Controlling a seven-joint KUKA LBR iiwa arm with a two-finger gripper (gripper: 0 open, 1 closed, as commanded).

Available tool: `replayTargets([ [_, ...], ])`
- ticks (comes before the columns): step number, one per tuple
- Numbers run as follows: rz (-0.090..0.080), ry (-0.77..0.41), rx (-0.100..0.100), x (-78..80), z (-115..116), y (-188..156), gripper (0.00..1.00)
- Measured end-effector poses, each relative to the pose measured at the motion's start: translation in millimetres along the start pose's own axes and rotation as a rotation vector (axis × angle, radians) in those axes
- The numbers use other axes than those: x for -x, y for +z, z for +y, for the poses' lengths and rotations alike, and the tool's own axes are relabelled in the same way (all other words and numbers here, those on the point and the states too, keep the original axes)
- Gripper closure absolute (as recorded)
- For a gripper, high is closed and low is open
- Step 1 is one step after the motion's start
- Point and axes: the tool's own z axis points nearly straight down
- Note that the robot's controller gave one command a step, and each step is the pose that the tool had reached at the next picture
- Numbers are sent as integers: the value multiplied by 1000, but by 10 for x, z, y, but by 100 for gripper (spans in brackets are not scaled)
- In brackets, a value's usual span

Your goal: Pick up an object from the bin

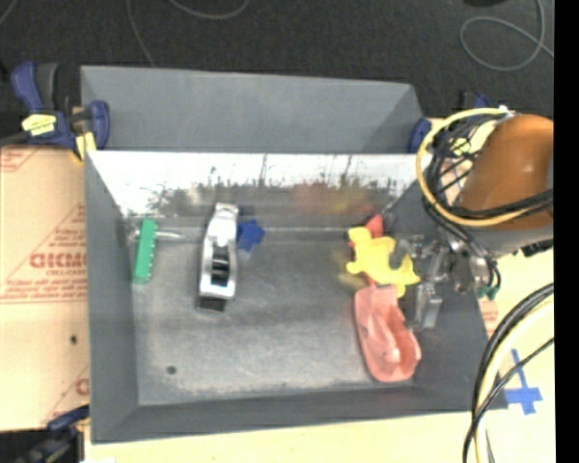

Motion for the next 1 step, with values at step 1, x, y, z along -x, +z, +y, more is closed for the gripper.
replayTargets([
  [1, -8, -3, -2, 18, 4, -47, 0],
])
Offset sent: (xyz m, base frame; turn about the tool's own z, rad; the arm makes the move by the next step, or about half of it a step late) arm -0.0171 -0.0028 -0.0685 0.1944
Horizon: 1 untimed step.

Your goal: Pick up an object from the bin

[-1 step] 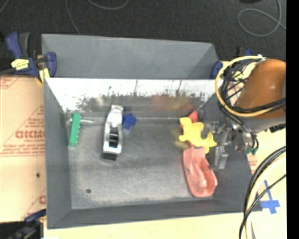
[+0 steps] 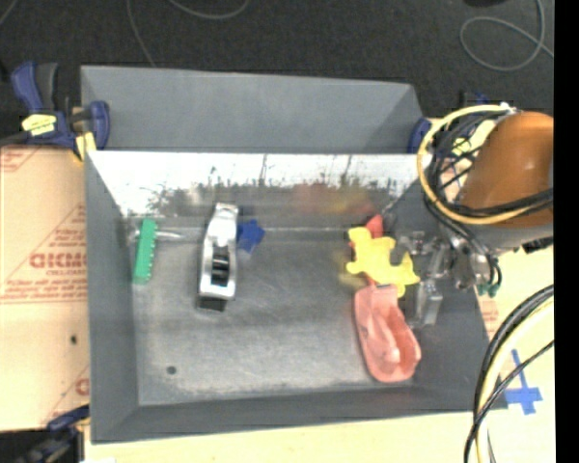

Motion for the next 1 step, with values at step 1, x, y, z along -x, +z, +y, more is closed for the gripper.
replayTargets([
  [1, -7, 70, 0, -39, -14, 215, 0],
])
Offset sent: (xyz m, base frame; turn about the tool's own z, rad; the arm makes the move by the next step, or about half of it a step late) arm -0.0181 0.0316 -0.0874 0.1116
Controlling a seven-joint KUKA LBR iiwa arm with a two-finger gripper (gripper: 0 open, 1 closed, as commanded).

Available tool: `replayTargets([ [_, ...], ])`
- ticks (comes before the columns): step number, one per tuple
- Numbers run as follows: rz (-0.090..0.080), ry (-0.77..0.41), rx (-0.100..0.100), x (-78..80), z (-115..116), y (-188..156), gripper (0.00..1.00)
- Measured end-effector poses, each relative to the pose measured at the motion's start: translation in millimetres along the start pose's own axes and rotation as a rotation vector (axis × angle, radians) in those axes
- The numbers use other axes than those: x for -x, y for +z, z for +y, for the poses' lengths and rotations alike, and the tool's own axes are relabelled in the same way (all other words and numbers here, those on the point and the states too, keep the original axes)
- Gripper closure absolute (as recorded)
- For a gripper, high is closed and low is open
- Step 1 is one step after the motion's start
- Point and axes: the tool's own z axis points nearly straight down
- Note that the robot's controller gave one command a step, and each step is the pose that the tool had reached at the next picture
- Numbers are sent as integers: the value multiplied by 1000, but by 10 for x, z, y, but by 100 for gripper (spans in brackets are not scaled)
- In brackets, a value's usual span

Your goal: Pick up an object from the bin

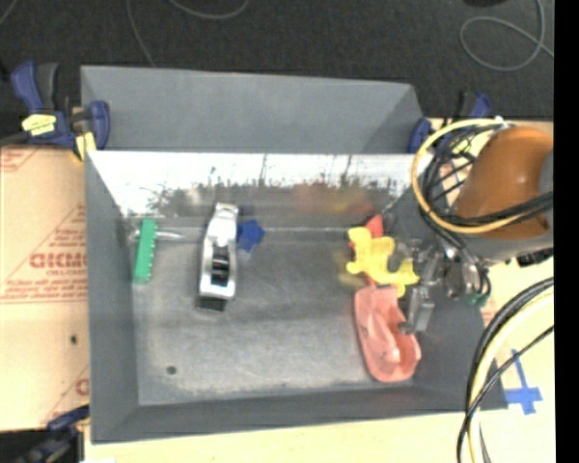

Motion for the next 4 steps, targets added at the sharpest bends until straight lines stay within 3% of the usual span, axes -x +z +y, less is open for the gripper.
replayTargets([
  [1, 0, 61, -4, -111, 190, 492, 0],
  [2, 2, -131, -4, -75, 306, 646, 0],
  [3, 7, 430, -5, -31, 327, 616, 100],
  [4, 10, 462, -6, -27, 333, 623, 100],
])
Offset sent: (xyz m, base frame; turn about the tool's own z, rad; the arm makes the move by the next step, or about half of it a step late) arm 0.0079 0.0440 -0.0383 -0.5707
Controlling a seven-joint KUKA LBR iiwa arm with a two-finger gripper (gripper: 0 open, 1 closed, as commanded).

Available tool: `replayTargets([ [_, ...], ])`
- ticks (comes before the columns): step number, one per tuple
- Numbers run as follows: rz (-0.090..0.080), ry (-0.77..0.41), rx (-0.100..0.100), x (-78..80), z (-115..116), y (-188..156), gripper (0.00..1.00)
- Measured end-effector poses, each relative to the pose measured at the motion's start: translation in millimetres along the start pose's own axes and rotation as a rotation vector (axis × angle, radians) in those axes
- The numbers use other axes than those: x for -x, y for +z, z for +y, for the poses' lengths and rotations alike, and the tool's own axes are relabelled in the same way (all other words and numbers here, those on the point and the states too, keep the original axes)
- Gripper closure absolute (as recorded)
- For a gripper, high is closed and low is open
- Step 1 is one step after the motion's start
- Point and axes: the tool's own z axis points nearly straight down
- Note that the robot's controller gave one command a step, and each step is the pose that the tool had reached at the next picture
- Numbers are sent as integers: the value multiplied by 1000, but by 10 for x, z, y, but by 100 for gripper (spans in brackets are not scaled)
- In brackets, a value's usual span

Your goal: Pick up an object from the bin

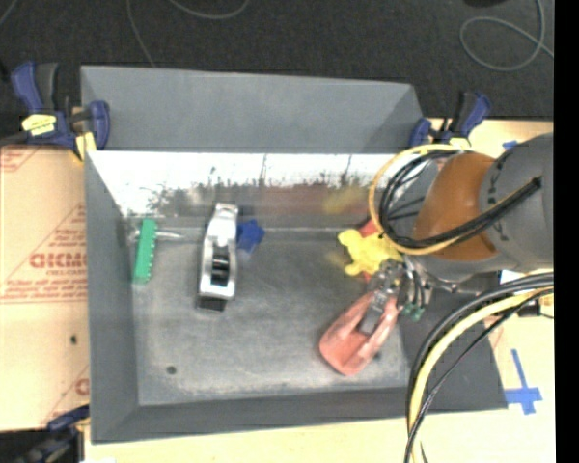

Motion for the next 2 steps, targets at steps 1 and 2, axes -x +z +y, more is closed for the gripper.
replayTargets([
  [1, -2, -25, -1, -65, 51, -359, 100],
  [2, 1, -142, -2, -232, -42, -1915, 100],
])
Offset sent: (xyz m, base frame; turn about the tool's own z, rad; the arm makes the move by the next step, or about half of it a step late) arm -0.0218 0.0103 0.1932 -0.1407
